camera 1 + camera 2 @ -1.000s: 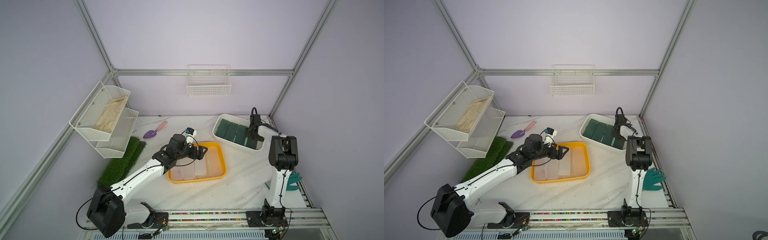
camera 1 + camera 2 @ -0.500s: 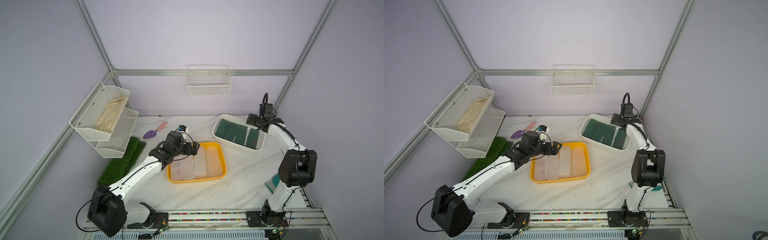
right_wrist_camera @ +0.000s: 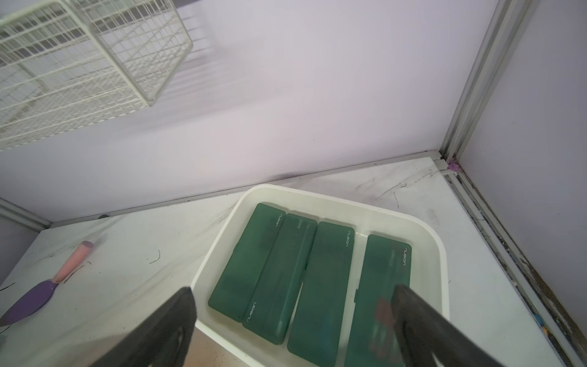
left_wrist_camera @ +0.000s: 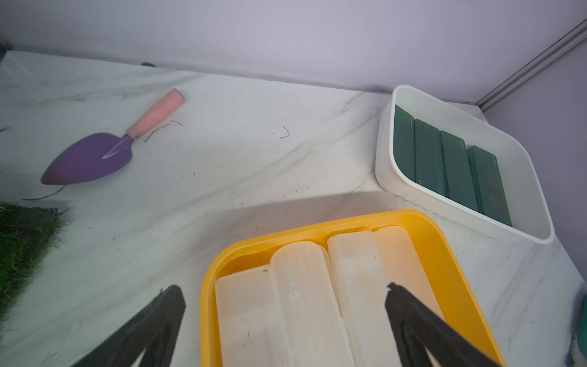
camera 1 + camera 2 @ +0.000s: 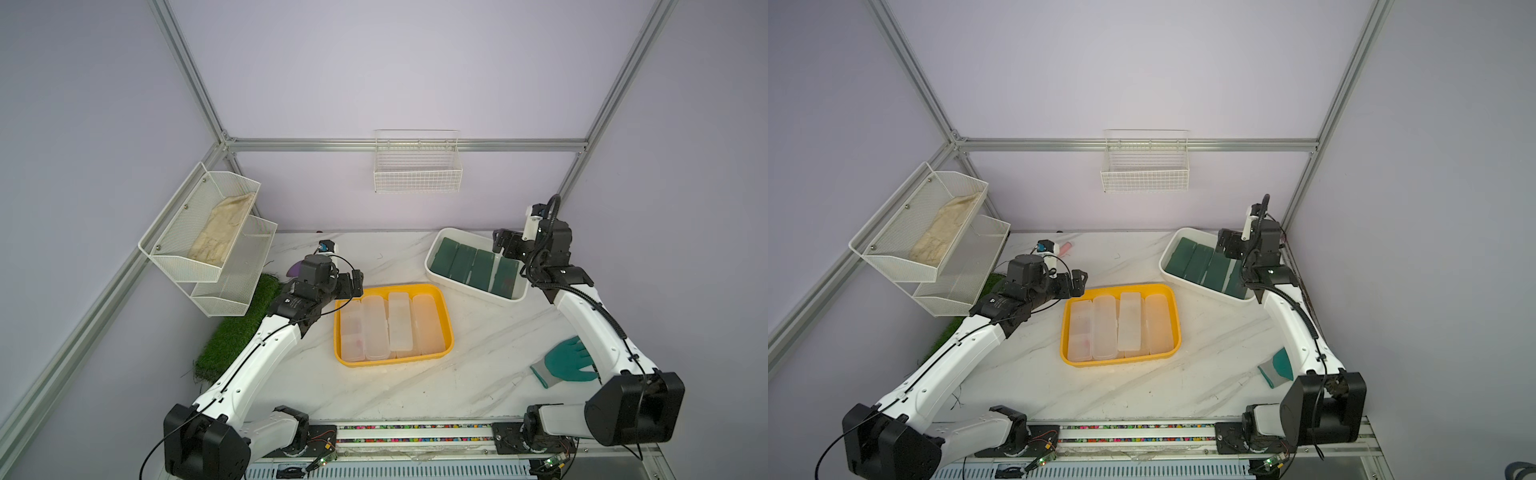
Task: Place the pencil cases by color into the storage box
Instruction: Reset both arms
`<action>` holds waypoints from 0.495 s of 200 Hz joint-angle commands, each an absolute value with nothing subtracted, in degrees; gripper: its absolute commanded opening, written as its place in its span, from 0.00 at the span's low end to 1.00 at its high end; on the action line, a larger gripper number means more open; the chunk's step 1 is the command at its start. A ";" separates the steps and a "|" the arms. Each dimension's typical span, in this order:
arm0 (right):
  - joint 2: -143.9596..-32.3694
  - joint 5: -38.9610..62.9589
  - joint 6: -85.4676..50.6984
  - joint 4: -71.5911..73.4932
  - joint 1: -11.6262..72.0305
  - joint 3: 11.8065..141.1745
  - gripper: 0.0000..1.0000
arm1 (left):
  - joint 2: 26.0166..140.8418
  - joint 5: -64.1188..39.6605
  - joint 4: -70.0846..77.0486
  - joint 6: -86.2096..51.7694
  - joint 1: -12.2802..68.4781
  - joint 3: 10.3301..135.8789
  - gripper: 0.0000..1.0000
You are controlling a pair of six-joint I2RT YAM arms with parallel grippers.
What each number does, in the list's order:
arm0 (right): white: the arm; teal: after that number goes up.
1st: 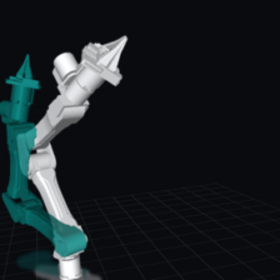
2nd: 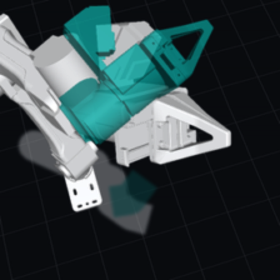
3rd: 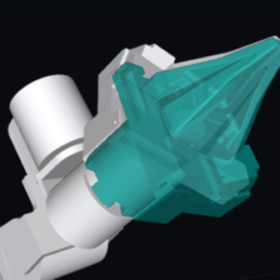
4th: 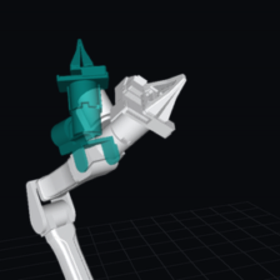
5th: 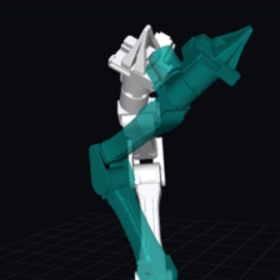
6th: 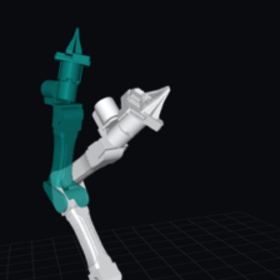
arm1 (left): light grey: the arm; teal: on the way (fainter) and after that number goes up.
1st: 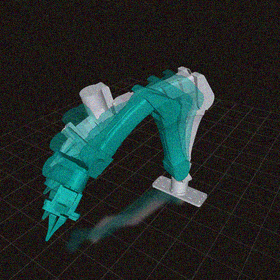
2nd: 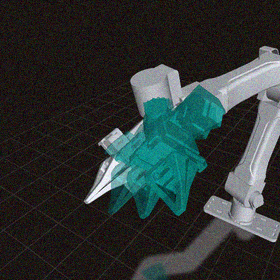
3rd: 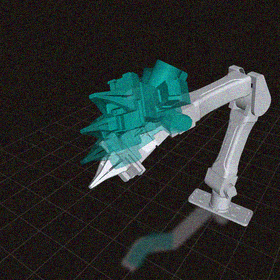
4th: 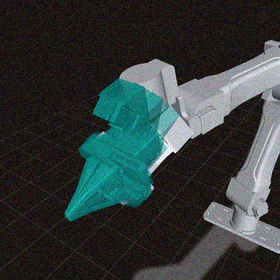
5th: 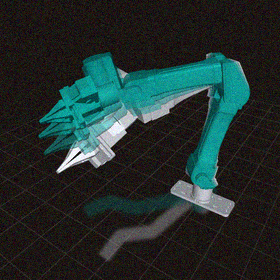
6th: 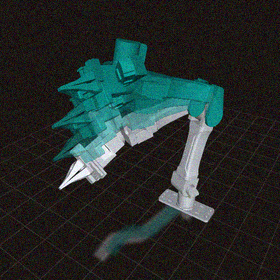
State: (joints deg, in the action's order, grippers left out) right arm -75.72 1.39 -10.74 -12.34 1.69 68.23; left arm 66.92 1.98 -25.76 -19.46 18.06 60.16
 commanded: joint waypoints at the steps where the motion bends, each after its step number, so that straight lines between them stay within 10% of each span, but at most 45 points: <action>1: -71.61 4.54 -8.81 -6.17 2.19 64.05 0.97 | 63.36 3.63 -24.94 -15.11 17.82 64.11 1.00; 99: -57.03 3.28 -5.54 11.44 2.37 40.74 0.97 | 50.41 5.07 -4.73 -11.08 10.43 41.99 1.00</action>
